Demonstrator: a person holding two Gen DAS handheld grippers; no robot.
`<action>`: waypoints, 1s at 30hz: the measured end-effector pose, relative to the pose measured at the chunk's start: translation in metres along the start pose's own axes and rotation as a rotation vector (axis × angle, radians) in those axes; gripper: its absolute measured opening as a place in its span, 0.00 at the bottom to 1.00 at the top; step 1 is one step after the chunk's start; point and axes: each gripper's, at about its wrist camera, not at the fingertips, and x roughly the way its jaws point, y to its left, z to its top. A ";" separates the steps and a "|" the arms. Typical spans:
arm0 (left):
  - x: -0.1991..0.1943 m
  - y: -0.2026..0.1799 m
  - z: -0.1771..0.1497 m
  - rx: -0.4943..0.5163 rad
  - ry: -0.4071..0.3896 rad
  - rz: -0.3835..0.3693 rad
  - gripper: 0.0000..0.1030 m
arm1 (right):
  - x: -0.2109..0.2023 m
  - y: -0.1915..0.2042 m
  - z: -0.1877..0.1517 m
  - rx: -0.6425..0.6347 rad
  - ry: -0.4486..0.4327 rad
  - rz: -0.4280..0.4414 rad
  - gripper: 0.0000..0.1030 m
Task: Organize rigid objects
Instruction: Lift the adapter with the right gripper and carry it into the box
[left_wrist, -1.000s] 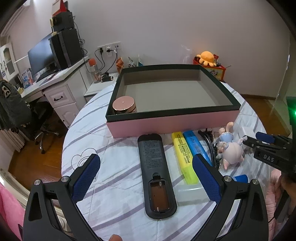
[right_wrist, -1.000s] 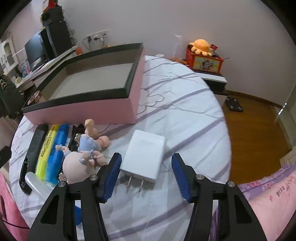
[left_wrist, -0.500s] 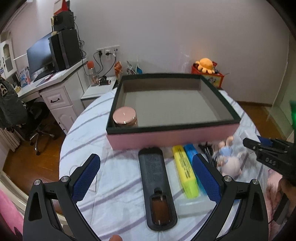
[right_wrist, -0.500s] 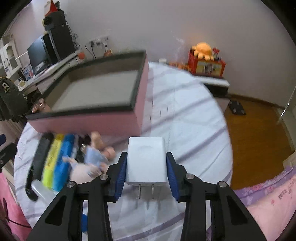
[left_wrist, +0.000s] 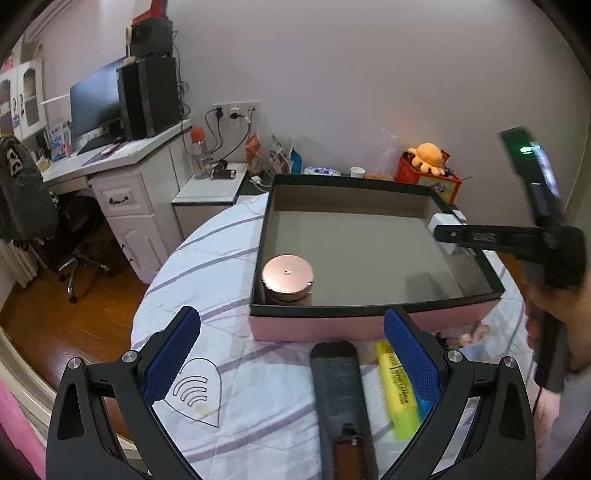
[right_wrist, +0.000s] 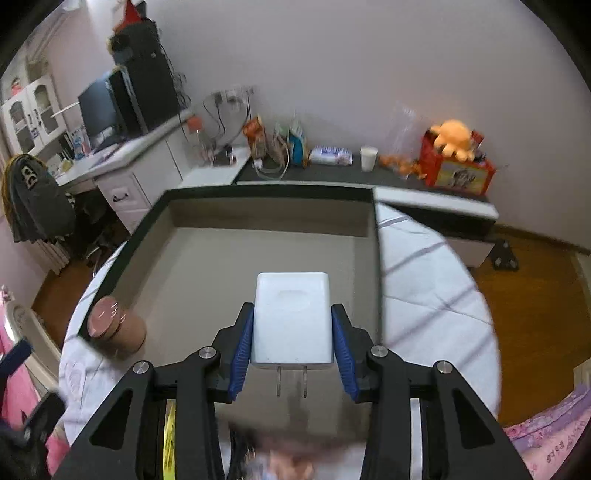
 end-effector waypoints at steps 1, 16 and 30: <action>0.004 0.003 0.000 -0.005 0.010 0.000 0.98 | 0.014 0.000 0.005 0.003 0.029 -0.007 0.40; 0.021 0.003 -0.004 0.016 0.050 -0.006 0.98 | 0.065 -0.002 0.020 -0.018 0.160 -0.249 0.40; -0.007 0.006 -0.010 0.018 0.036 0.018 0.98 | 0.055 0.013 0.009 -0.129 0.116 -0.380 0.43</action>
